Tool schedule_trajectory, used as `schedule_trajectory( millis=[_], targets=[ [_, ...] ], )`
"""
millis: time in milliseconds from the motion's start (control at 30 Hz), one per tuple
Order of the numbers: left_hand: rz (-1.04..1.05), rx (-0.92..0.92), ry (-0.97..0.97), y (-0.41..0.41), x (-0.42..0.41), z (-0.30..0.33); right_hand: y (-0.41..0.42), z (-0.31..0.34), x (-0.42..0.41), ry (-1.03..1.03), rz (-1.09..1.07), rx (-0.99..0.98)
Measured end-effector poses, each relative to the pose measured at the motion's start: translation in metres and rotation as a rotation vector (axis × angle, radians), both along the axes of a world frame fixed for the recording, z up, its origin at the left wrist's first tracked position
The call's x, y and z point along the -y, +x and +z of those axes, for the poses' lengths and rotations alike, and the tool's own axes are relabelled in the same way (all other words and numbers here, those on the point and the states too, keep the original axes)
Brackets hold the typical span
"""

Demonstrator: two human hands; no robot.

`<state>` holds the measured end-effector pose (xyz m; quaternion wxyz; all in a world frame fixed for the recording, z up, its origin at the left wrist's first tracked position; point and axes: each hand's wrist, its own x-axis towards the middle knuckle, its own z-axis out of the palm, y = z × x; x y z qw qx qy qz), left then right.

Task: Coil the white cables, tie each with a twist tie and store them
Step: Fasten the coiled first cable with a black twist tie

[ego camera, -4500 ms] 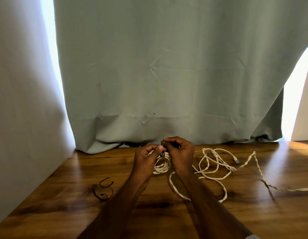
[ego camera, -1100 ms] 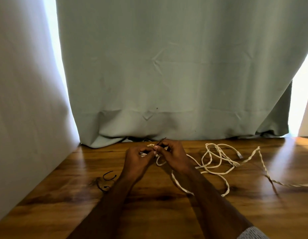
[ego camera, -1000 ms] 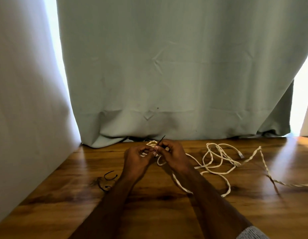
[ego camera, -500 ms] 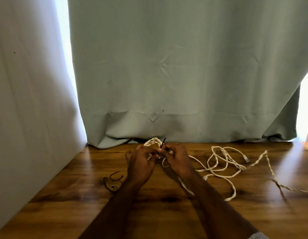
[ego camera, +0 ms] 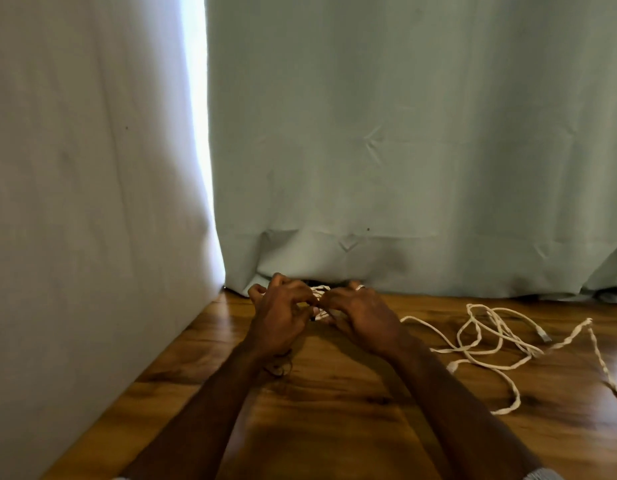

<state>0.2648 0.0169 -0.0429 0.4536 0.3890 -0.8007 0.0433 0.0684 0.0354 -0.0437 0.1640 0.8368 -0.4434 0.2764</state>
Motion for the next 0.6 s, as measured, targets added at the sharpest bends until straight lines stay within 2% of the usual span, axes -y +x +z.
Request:
schedule_trajectory(
  millis=[100, 167, 300, 467, 600],
  targets=[
    [0.009, 0.042, -0.033, 0.036, -0.008, 0.005, 0.035, 0.001, -0.001, 0.058, 0.035, -0.028],
    [0.094, 0.066, -0.050, 0.066, -0.013, 0.004, 0.063, 0.004, 0.001, 0.125, 0.094, 0.013],
    [0.224, 0.067, 0.024, 0.126, -0.020, -0.013, 0.123, 0.011, 0.006, 0.231, 0.163, 0.019],
    [0.226, 0.038, 0.152, 0.184, -0.034, -0.036, 0.185, -0.001, 0.009, 0.321, 0.106, -0.060],
    [0.236, 0.042, 0.238, 0.202, -0.039, -0.038, 0.208, -0.017, 0.009, 0.379, 0.029, -0.020]
  ],
)
